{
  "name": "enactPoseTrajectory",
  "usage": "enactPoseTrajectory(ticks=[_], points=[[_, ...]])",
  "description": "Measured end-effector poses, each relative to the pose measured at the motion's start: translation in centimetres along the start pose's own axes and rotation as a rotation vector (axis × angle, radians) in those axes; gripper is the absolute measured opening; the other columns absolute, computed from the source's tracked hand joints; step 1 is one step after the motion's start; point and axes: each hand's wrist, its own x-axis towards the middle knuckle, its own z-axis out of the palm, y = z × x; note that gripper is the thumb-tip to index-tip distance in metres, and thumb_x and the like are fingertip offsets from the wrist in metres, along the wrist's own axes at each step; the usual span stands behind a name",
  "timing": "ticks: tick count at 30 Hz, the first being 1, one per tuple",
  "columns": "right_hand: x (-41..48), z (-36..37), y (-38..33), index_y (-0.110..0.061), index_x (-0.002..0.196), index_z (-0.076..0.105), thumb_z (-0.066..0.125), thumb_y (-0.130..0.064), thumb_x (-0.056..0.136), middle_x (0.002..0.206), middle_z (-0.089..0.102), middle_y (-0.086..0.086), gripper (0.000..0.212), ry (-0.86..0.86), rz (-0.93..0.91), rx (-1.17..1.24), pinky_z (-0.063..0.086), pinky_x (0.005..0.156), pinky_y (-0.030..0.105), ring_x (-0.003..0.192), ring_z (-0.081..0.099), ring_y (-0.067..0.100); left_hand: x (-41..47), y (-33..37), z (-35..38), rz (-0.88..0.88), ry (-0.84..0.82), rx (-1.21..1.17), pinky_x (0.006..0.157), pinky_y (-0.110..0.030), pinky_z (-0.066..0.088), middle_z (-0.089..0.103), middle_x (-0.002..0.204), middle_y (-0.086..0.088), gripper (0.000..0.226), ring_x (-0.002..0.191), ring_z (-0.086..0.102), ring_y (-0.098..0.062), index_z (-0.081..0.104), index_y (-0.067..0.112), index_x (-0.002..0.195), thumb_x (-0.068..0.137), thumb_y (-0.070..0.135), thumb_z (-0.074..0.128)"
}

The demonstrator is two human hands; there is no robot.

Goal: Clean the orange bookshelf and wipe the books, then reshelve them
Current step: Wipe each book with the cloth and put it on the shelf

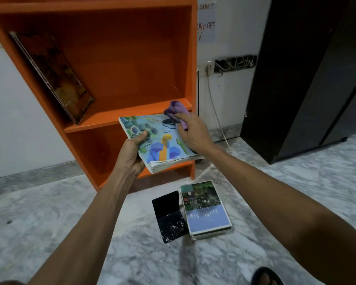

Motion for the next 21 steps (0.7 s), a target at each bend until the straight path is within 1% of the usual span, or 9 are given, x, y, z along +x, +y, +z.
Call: enactPoseTrajectory(ticks=[3, 6, 8, 10, 12, 13, 15, 18, 21], points=[[-0.2, -1.4, 3.3, -0.014, 0.124, 0.063, 0.052, -0.014, 0.094, 0.112, 0.063, 0.021, 0.032, -0.101, 0.226, -0.13, 0.044, 0.077, 0.034, 0.102, 0.06, 0.037, -0.7, 2.2, -0.2, 0.003, 0.002, -0.033, 0.085, -0.054, 0.054, 0.065, 0.12, -0.019, 0.027, 0.103, 0.068, -0.033, 0.057, 0.003, 0.122, 0.097, 0.01, 0.048], [-1.9, -1.9, 5.8, -0.016, 0.103, 0.068, 0.056, -0.021, 0.095, 0.093, 0.065, 0.01, 0.015, -0.005, 0.643, 0.02, 0.045, 0.077, 0.026, 0.094, 0.062, 0.028, -1.4, 3.9, 0.2, 0.041, 0.038, -0.045, 0.084, -0.057, 0.053, 0.067, 0.117, -0.019, 0.022, 0.101, 0.068, -0.034, 0.06, 0.004, 0.115, 0.098, 0.011, 0.048], [-2.9, -2.3, 5.2, -0.017, 0.087, 0.066, 0.056, -0.028, 0.095, 0.078, 0.063, 0.009, 0.016, 0.073, 0.869, 0.28, 0.054, 0.068, 0.027, 0.074, 0.061, 0.027, -1.5, 4.7, 0.8, 0.074, 0.075, -0.092, 0.085, -0.056, 0.053, 0.067, 0.118, -0.02, 0.024, 0.103, 0.068, -0.035, 0.057, 0.004, 0.119, 0.097, 0.01, 0.05], [-3.3, -2.7, 3.4, -0.016, 0.082, 0.062, 0.052, -0.032, 0.098, 0.076, 0.063, 0.007, 0.025, -0.004, 0.995, 0.763, 0.052, 0.059, 0.026, 0.064, 0.059, 0.02, -1.5, 5.1, 1.8, 0.108, 0.118, -0.149, 0.094, -0.058, 0.049, 0.064, 0.122, -0.022, 0.033, 0.109, 0.065, -0.037, 0.053, 0.002, 0.128, 0.096, 0.009, 0.053], [-3.2, -2.6, 1.0, -0.011, 0.096, 0.07, 0.051, -0.048, 0.097, 0.092, 0.071, 0.013, 0.042, -0.135, 0.984, 1.245, 0.054, 0.068, 0.031, 0.079, 0.067, 0.023, -1.6, 5.2, 2.8, 0.126, 0.142, -0.178, 0.098, -0.059, 0.046, 0.064, 0.123, -0.022, 0.038, 0.11, 0.064, -0.037, 0.05, 0.002, 0.133, 0.095, 0.007, 0.054], [-2.9, -2.5, -0.1, -0.009, 0.107, 0.071, 0.053, -0.055, 0.094, 0.104, 0.073, 0.015, 0.051, -0.176, 0.951, 1.362, 0.056, 0.073, 0.034, 0.089, 0.07, 0.025, -1.7, 5.0, 3.3, 0.123, 0.156, -0.177, 0.096, -0.059, 0.047, 0.065, 0.121, -0.021, 0.039, 0.109, 0.065, -0.036, 0.049, 0.002, 0.133, 0.095, 0.007, 0.054], [-1.6, -2.7, -2.6, -0.009, 0.12, 0.068, 0.063, -0.057, 0.087, 0.118, 0.071, 0.013, 0.059, -0.196, 0.899, 1.427, 0.059, 0.076, 0.034, 0.1, 0.07, 0.023, -2.3, 4.9, 4.4, 0.116, 0.148, -0.149, 0.089, -0.055, 0.053, 0.067, 0.117, -0.02, 0.038, 0.104, 0.067, -0.034, 0.051, 0.002, 0.132, 0.095, 0.008, 0.054], [0.2, -3.6, -4.9, -0.004, 0.118, 0.064, 0.074, -0.031, 0.086, 0.125, 0.067, 0.015, 0.043, -0.201, 0.92, 1.423, 0.062, 0.071, 0.038, 0.093, 0.07, 0.025, -3.6, 5.2, 4.9, 0.127, 0.089, -0.114, 0.08, -0.05, 0.058, 0.068, 0.116, -0.02, 0.037, 0.101, 0.069, -0.033, 0.053, 0.001, 0.13, 0.095, 0.012, 0.056], [1.5, -5.3, -5.2, 0.0, 0.125, 0.062, 0.074, -0.023, 0.086, 0.123, 0.067, 0.018, 0.047, -0.261, 0.87, 1.391, 0.059, 0.085, 0.042, 0.101, 0.069, 0.028, -4.9, 7.2, 3.3, 0.114, -0.066, -0.275, 0.104, -0.053, 0.043, 0.055, 0.135, -0.02, 0.06, 0.122, 0.056, -0.036, 0.052, 0.002, 0.131, 0.086, 0.039, 0.066]])
